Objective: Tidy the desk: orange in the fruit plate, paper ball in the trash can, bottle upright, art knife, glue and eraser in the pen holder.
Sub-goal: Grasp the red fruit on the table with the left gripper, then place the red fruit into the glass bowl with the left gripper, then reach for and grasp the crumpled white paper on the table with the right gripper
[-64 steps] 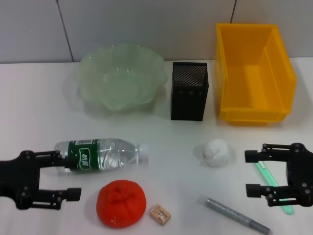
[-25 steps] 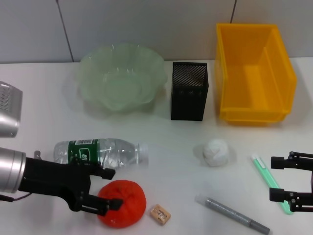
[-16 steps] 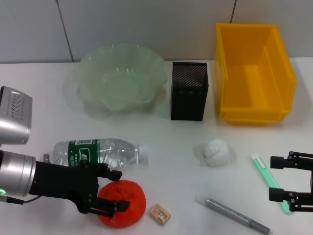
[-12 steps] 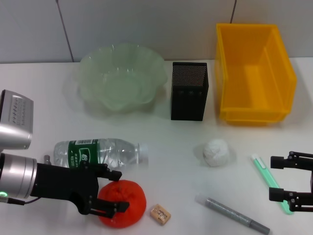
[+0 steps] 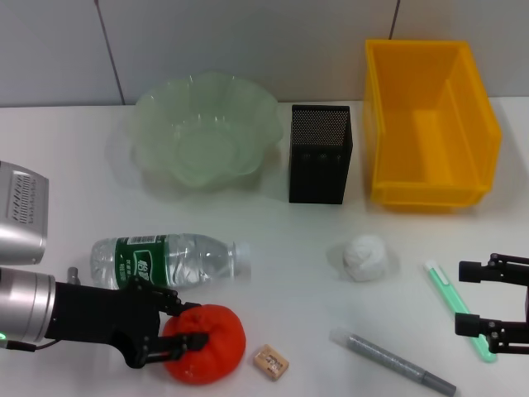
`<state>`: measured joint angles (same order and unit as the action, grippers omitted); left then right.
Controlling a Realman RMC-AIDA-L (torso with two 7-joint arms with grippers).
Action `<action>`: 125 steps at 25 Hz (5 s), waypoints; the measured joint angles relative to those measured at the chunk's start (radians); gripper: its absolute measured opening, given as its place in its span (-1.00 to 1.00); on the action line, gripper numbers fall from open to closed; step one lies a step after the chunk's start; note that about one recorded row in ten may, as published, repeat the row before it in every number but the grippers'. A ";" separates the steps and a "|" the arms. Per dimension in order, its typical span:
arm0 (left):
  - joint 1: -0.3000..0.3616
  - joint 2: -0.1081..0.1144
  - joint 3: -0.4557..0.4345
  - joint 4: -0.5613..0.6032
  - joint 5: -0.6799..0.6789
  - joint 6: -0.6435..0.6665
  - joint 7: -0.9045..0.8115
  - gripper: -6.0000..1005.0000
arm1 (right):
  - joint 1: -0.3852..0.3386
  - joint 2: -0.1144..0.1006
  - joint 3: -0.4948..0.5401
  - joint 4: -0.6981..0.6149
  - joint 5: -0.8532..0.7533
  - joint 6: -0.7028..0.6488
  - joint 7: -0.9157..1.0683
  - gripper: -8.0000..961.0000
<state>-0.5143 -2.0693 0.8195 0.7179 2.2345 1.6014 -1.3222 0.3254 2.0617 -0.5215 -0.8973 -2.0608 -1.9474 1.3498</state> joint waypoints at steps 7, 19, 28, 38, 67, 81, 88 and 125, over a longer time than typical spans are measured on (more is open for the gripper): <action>0.004 0.002 -0.006 0.005 -0.029 0.031 -0.004 -0.45 | -0.002 0.000 0.000 0.001 0.003 0.011 0.000 0.58; 0.003 0.008 -0.073 0.237 -0.236 0.277 -0.162 -0.67 | -0.004 0.000 0.001 0.002 0.005 0.009 0.000 0.57; -0.080 0.006 -0.148 0.212 -0.293 -0.062 -0.248 -0.80 | 0.004 0.003 0.002 0.002 0.006 0.011 0.000 0.56; -0.218 -0.001 -0.134 0.001 -0.373 -0.489 -0.248 -0.84 | 0.023 0.012 0.001 0.005 0.010 0.013 0.000 0.55; -0.261 -0.009 0.259 -0.090 -0.522 -0.909 -0.250 0.16 | 0.047 0.014 0.002 0.011 0.017 0.042 0.021 0.52; 0.151 0.012 0.146 0.192 -0.702 -0.013 -0.117 0.70 | 0.083 0.011 -0.080 -0.311 -0.002 0.030 0.479 0.51; 0.242 0.019 0.100 0.175 -0.691 0.145 -0.049 0.70 | 0.184 -0.004 -0.209 -0.486 -0.152 0.055 0.794 0.50; 0.286 0.023 0.064 -0.005 -0.598 0.193 0.078 0.68 | 0.585 0.023 -0.891 0.071 -0.563 0.649 1.313 0.47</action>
<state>-0.2285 -2.0463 0.8835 0.7132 1.6362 1.7944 -1.2441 0.9103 2.0848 -1.4121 -0.8264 -2.6242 -1.2988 2.6631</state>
